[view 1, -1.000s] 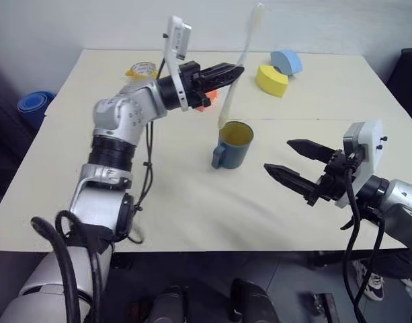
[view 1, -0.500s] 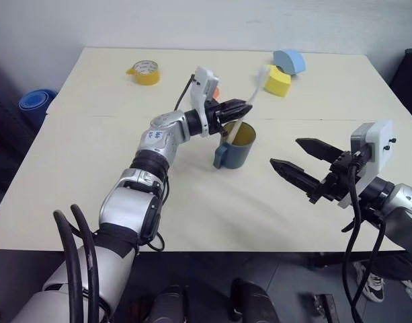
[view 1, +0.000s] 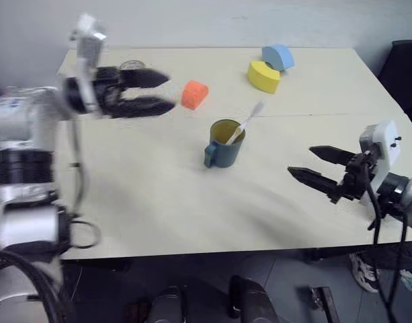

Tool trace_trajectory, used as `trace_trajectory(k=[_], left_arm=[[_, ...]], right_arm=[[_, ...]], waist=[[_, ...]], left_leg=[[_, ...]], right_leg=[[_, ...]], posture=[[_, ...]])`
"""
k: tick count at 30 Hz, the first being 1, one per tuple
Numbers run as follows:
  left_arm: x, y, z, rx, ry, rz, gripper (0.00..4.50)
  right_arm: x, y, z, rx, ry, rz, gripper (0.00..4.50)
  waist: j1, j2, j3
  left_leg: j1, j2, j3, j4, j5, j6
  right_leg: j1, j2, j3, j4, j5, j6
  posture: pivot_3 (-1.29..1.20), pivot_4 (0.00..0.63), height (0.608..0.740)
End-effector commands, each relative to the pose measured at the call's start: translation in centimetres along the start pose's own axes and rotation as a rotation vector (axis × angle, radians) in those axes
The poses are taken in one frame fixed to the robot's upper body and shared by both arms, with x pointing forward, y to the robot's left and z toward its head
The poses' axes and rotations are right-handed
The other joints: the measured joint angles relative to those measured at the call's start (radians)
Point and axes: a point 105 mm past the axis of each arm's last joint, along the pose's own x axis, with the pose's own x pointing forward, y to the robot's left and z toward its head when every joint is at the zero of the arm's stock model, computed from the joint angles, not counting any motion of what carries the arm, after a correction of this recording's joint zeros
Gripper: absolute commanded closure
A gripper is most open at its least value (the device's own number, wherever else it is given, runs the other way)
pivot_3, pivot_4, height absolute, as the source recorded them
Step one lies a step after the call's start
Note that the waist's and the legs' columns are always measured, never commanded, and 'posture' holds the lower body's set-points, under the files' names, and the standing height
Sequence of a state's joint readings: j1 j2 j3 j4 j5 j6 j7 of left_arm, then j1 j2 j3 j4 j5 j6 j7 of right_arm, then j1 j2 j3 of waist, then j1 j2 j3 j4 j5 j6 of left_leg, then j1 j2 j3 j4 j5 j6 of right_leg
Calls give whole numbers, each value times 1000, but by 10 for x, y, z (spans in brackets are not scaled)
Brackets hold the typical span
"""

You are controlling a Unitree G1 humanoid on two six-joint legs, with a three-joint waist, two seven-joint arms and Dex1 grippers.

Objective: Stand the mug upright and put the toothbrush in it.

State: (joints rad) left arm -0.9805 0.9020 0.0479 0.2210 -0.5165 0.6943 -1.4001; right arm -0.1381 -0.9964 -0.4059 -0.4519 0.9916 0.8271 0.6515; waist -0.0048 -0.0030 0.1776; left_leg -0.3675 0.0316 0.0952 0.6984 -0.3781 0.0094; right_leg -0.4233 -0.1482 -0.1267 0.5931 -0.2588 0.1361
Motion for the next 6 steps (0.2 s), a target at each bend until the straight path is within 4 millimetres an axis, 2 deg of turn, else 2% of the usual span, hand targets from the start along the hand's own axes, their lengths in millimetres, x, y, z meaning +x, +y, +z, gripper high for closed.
trace_trajectory(k=[1, 4, 6], left_arm=[[-24, -21, -16, 23, 159, -24, 9], [-36, -24, -24, 2, 189, 24, 9], [-38, -23, -27, 22, 184, 56, 9]], right_arm=[[-15, -6, 10, -42, 16, 57, 0], [-19, -9, 13, -42, 28, 84, 0], [-19, -9, 15, -43, 23, 103, 0]], waist=[[18, -1, 0], [36, -2, 1], [38, -2, 1]], left_leg=[[-2, 0, -1, 2, 0, 0], [-3, 0, 0, 7, 0, 0], [-3, 0, -1, 9, 0, 1]], right_leg=[[0, 0, 0, 0, 0, 0], [2, 0, 2, -3, 0, 0], [4, 0, 2, -3, 0, 0]], posture=[[0, 150, 740], [0, 150, 740], [0, 150, 740]])
